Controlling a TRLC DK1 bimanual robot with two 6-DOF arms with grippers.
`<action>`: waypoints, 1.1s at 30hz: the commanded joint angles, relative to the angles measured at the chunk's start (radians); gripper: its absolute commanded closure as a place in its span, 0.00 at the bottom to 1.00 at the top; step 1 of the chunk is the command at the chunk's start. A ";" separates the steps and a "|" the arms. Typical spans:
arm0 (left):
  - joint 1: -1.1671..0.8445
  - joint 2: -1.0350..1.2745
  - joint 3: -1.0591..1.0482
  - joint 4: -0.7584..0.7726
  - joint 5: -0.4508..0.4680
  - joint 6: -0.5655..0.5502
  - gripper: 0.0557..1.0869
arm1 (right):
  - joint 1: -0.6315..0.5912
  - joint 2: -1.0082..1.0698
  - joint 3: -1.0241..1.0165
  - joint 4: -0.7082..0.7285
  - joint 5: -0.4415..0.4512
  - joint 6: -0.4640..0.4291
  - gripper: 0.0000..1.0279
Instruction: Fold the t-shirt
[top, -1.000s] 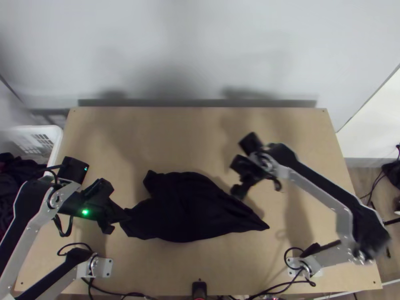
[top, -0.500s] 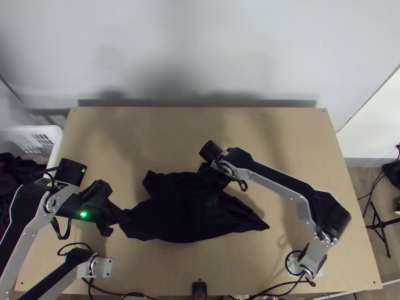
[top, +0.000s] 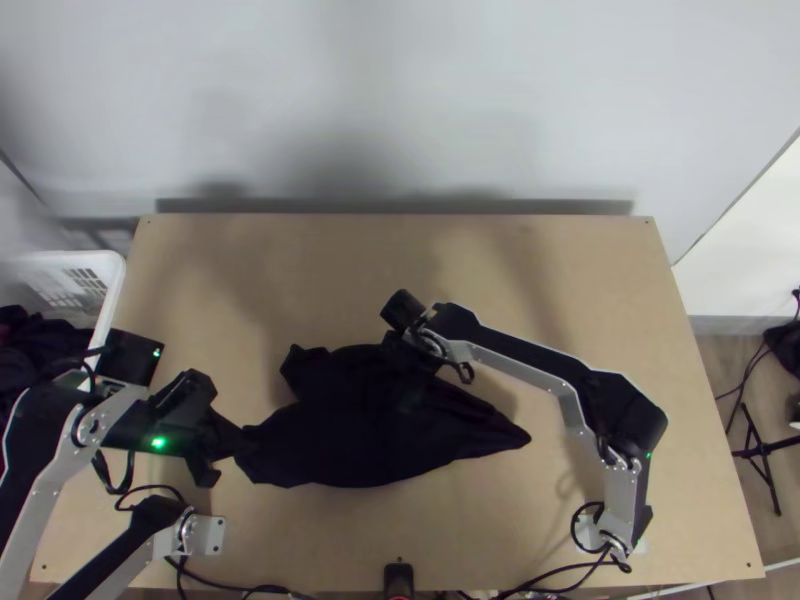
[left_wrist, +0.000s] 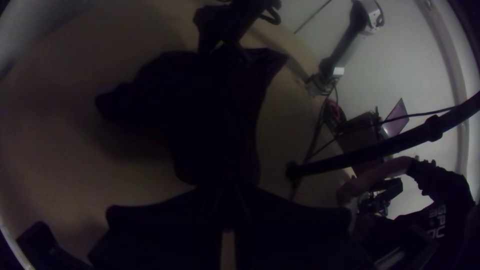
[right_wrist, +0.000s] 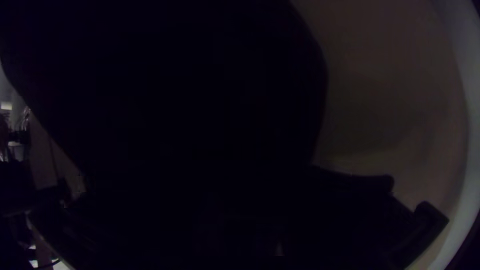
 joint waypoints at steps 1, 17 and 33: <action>-0.002 -0.034 -0.018 0.000 -0.001 -0.010 0.96 | 0.006 0.004 0.001 0.037 0.005 0.000 0.91; 0.192 -0.008 -0.053 0.009 -0.013 0.075 0.96 | -0.275 -0.467 0.205 -0.112 0.007 -0.042 0.97; 0.484 -0.030 -0.233 0.038 -0.150 0.283 0.96 | -0.444 -0.851 -0.228 -0.328 -0.133 -0.157 0.97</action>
